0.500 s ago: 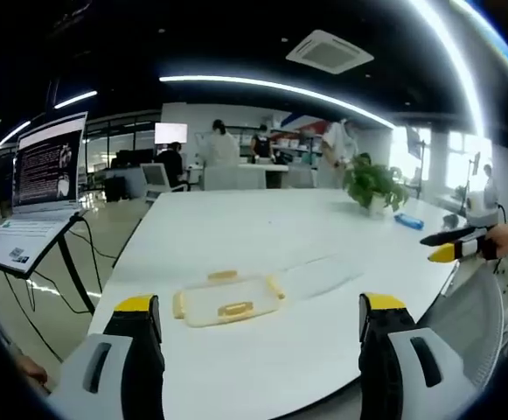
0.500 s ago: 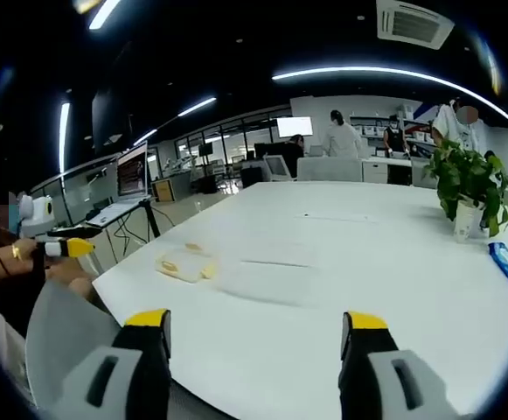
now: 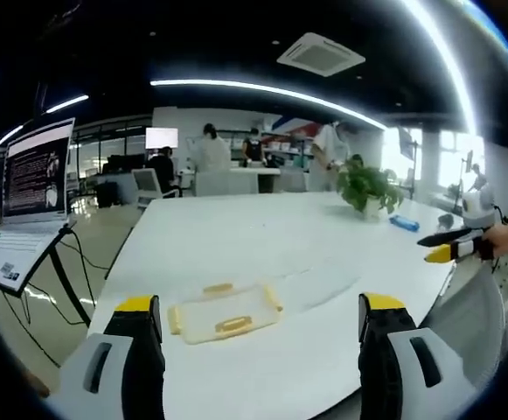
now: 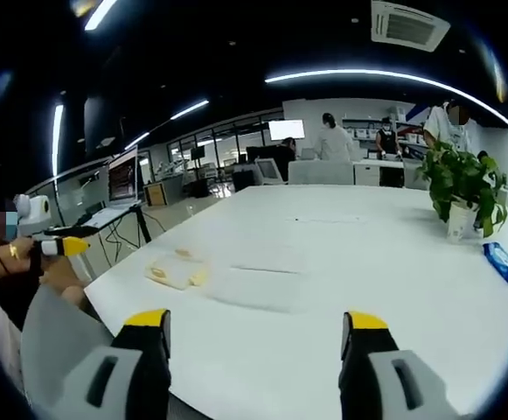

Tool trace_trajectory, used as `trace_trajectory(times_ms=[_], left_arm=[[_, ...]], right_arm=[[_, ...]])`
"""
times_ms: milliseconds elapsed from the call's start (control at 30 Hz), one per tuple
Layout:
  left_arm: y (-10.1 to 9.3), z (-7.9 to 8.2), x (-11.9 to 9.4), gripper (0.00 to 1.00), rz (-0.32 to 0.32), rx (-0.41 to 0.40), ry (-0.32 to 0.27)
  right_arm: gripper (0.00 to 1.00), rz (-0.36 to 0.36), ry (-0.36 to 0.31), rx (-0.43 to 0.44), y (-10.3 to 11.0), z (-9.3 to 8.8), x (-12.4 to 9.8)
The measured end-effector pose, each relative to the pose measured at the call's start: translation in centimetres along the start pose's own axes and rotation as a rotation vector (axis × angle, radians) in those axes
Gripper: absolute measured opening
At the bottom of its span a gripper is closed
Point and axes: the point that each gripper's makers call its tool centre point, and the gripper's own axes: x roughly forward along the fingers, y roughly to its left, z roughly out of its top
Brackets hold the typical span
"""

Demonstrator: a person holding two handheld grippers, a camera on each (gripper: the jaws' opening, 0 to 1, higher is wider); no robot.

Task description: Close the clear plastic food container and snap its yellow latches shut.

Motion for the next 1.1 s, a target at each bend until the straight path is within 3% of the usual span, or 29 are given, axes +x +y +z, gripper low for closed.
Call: trace_trajectory(times_ms=[133, 767, 967, 1100], left_arm=[[0.1, 0.8, -0.3, 0.92, 0.011, 0.014, -0.03], [-0.3, -1.5, -1.0, 0.92, 0.002, -0.025, 0.021], [-0.5, -1.1, -1.0, 0.92, -0.008, -0.006, 0.017], [-0.6, -0.9, -0.8, 0.91, -0.017, -0.039, 0.008]], right_arm=[[0.8, 0.019, -0.006, -0.028, 0.3, 0.1, 0.4], [0.8, 0.042, 0.017, -0.004, 1.3, -0.9, 0.8], [0.8, 0.05, 0.027, -0.001, 1.5, -1.0, 0.9], [0.8, 0.053, 0.035, 0.0, 1.7, -1.1, 1.1]])
